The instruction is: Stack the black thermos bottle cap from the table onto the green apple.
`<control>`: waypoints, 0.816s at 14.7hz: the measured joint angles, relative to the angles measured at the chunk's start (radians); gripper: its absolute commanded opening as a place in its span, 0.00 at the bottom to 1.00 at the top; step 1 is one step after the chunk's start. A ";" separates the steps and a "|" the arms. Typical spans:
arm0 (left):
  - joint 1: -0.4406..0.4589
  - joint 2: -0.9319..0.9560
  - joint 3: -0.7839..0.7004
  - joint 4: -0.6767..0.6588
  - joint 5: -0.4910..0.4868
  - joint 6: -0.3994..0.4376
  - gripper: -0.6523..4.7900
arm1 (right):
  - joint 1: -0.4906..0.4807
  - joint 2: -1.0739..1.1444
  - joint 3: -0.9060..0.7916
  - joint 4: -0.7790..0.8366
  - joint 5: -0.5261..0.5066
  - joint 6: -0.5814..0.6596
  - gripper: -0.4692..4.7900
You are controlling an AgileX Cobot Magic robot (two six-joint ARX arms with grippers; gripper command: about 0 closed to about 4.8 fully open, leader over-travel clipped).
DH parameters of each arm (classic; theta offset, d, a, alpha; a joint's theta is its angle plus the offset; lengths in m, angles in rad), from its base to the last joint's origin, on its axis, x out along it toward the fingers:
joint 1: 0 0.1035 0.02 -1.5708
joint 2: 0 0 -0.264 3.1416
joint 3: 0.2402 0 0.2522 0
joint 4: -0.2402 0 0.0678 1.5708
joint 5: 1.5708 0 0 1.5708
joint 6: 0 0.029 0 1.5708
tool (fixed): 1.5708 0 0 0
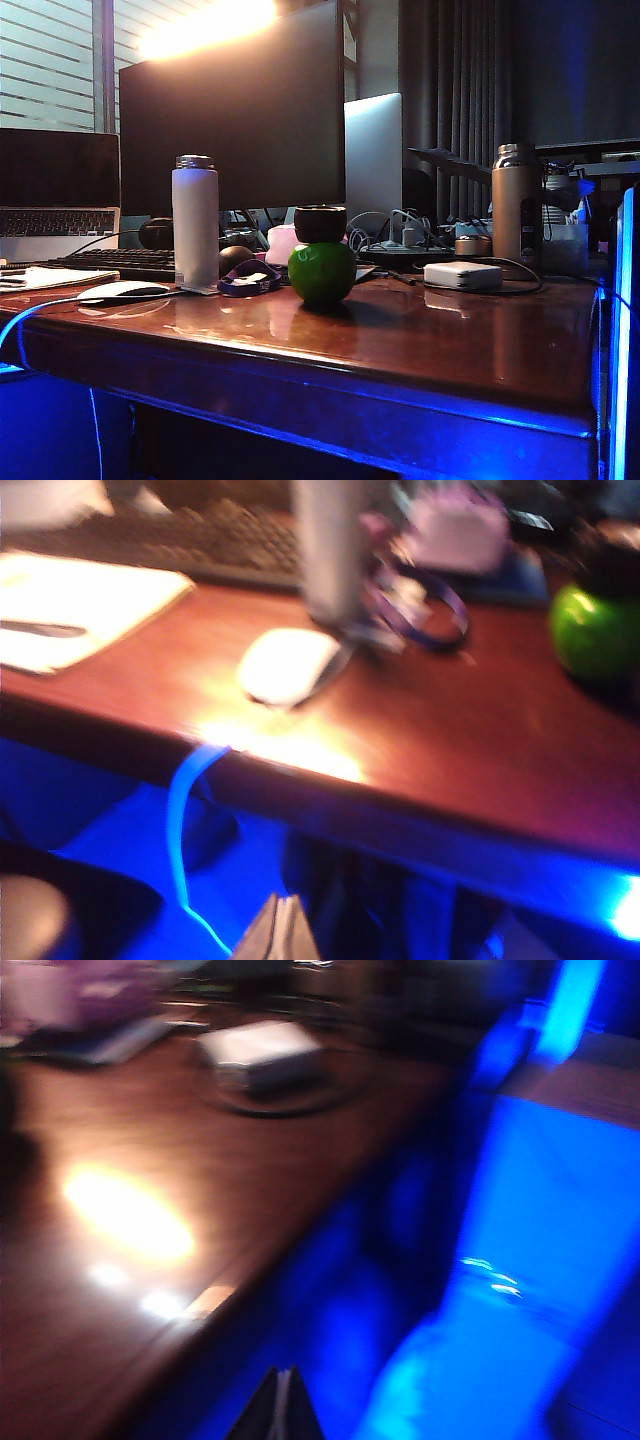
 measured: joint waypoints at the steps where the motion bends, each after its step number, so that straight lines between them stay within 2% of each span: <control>1: 0.010 -0.029 0.000 0.000 0.001 0.000 0.11 | -0.057 0.000 0.000 0.000 -0.003 0.000 0.09; 5: 0.026 -0.035 0.001 -0.005 0.001 0.000 0.11 | -0.337 0.000 -0.002 0.008 -0.003 0.000 0.09; 7: 0.026 -0.035 0.001 -0.006 0.002 0.000 0.11 | -0.419 0.000 -0.002 0.008 -0.002 0.000 0.09; 10: 0.026 -0.035 0.001 -0.006 0.002 0.000 0.11 | -0.472 0.000 -0.002 0.008 0.001 0.000 0.09; 12: 0.026 -0.035 0.001 -0.006 0.002 0.000 0.11 | -0.470 0.000 -0.002 0.007 -0.047 0.000 0.09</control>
